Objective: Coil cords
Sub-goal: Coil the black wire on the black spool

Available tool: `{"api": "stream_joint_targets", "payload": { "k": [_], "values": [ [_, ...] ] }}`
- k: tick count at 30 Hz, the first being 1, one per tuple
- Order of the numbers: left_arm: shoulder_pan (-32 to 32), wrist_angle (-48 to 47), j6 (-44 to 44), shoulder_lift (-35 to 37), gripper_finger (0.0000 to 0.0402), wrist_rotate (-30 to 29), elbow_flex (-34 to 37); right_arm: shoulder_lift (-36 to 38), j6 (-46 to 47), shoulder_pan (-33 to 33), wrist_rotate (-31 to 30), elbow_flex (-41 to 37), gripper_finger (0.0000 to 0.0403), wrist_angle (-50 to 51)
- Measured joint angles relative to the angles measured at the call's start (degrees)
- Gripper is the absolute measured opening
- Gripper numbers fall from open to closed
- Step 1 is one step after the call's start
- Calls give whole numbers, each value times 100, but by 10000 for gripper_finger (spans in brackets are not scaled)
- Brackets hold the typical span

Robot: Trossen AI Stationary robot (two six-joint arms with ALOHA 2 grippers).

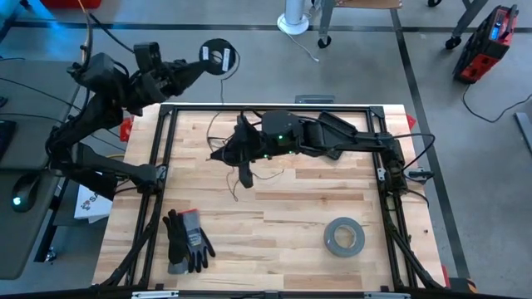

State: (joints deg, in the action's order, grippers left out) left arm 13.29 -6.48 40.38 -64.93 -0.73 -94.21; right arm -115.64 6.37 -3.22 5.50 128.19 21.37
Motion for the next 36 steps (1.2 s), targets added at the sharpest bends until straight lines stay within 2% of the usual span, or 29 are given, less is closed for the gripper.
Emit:
{"api": "stream_joint_targets", "payload": {
  "k": [6, 10, 14, 20, 29, 33, 36],
  "values": [
    [167, -387, -1277, 312, 1, 57, 0, 185, 224, -19, 102, -3, 105, 451],
    [183, -691, -2056, 459, 1, 45, 0, 493, 611, -19, -183, 1, 178, 456],
    [181, -926, -2598, 527, 1, 21, 0, 757, 563, 41, -148, 0, 225, 592],
    [180, -1006, -2832, 399, 1, 384, 2, 1166, 6, 228, -1294, 10, 223, 637],
    [154, -47, -2151, 7, 1, 1321, 2, 1109, -129, 719, -839, -1, 193, 624],
    [157, 51, -2093, -37, 1, 1351, 2, 1107, -200, 810, -356, -1, 193, 540],
    [155, 49, -2034, -95, 1, 1350, 2, 1107, -268, 817, -225, -1, 193, 542]
  ]
}}
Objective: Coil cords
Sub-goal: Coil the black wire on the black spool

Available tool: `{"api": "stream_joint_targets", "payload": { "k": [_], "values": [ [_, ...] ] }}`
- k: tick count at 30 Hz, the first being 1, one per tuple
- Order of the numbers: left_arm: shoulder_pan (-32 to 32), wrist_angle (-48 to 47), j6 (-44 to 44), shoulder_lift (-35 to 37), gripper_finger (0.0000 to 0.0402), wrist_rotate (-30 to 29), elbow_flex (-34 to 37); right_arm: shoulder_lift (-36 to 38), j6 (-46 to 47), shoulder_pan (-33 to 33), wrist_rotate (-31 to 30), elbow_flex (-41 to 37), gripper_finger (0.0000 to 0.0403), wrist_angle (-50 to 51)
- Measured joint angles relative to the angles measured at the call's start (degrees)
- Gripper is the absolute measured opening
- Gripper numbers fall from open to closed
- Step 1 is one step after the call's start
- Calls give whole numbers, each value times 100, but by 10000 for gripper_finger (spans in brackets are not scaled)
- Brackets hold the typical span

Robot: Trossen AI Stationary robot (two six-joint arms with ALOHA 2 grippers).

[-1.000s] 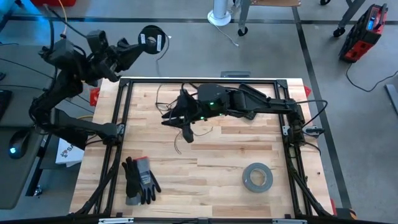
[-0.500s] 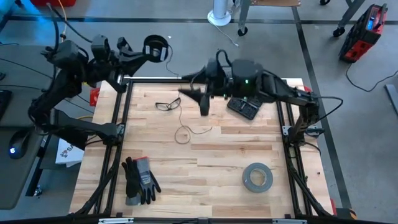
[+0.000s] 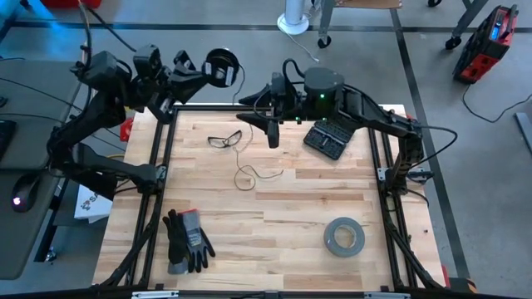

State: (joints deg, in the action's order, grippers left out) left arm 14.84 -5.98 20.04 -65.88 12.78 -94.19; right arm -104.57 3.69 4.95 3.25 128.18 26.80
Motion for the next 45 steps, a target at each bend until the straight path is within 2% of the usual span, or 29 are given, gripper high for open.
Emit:
{"api": "stream_joint_targets", "payload": {
  "k": [9, 14, 26, 31, 41, 45],
  "values": [
    [0, 395, 230, -141, 1, 150, 0, -61, -379, 138, -129, 0, 193, 157],
    [1, 446, 231, -145, 1, 171, 0, -83, -373, 155, 31, 0, 191, 176],
    [-1, 465, 141, -164, 1, 168, 0, -83, -373, 144, 17, 0, 105, 189],
    [-1, 463, 141, -206, 1, 166, 0, -83, -373, 144, -290, 0, 101, 164],
    [1, 495, 131, -228, 1, 164, 0, -83, -521, 140, -234, 0, 101, 170],
    [1, 499, 132, -228, 1, 164, 0, -83, -523, 140, -232, 0, 89, 170]
  ]
}}
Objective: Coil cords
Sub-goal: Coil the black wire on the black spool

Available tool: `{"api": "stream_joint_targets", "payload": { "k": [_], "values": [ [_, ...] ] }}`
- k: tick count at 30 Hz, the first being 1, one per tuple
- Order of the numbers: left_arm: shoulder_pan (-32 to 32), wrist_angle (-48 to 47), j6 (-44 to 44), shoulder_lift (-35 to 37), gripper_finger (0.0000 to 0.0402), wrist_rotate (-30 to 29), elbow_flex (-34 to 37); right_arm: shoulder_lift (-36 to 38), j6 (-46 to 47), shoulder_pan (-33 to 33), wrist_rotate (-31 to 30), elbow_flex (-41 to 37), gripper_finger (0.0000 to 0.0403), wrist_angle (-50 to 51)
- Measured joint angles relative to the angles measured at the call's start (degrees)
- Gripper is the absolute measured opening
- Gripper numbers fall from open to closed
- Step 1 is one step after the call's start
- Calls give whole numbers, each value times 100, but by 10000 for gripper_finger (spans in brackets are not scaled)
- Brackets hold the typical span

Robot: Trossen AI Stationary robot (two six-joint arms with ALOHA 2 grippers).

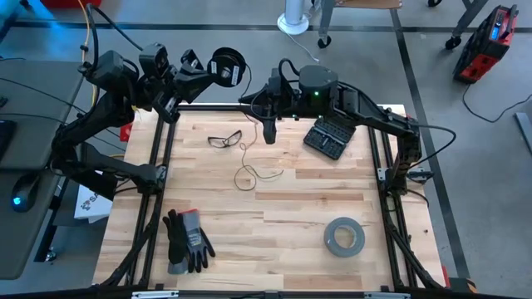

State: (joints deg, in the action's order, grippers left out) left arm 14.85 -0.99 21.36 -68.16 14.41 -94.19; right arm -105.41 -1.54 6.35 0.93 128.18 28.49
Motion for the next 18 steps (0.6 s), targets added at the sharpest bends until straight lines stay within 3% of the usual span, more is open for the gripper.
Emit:
{"api": "stream_joint_targets", "payload": {
  "k": [11, 18],
  "values": [
    [2, 160, 18, 2, 1, -12, 0, 0, -81, -5, -2, 0, 5, -4],
    [-73, 445, 1534, -253, 1, -230, -8, -251, -196, -366, 114, 7, 1, -1084]
  ]
}}
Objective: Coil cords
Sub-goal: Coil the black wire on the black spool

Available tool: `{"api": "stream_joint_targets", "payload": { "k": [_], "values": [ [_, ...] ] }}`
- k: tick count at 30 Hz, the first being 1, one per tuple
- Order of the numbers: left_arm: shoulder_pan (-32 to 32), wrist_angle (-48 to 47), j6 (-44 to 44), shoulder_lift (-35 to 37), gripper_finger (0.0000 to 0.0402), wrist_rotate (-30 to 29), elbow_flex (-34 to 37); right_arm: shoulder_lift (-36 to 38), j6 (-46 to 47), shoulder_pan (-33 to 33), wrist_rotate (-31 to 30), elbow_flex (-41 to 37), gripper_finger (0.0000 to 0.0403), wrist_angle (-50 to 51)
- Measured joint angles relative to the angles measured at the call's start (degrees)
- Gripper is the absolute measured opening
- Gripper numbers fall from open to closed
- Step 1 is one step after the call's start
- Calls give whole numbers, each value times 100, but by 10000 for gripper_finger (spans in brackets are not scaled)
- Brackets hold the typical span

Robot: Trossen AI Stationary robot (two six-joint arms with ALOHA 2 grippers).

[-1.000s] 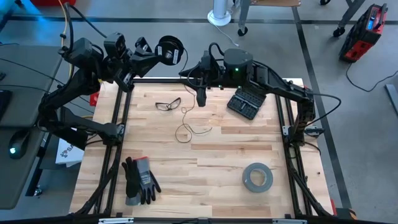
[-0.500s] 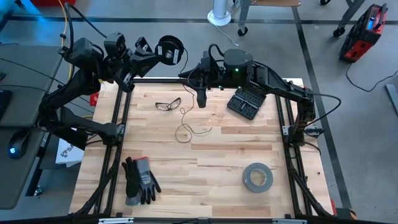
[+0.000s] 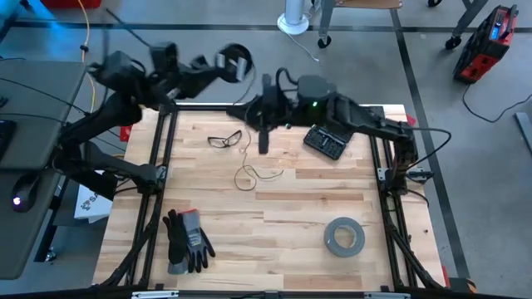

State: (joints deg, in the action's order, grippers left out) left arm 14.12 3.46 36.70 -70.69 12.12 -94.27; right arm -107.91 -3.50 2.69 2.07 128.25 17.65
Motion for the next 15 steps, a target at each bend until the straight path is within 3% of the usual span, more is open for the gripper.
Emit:
{"api": "stream_joint_targets", "payload": {
  "k": [15],
  "values": [
    [-232, 3, 2054, -121, 1, 265, 6, -240, -301, -243, -162, -7, 0, -985]
  ]
}}
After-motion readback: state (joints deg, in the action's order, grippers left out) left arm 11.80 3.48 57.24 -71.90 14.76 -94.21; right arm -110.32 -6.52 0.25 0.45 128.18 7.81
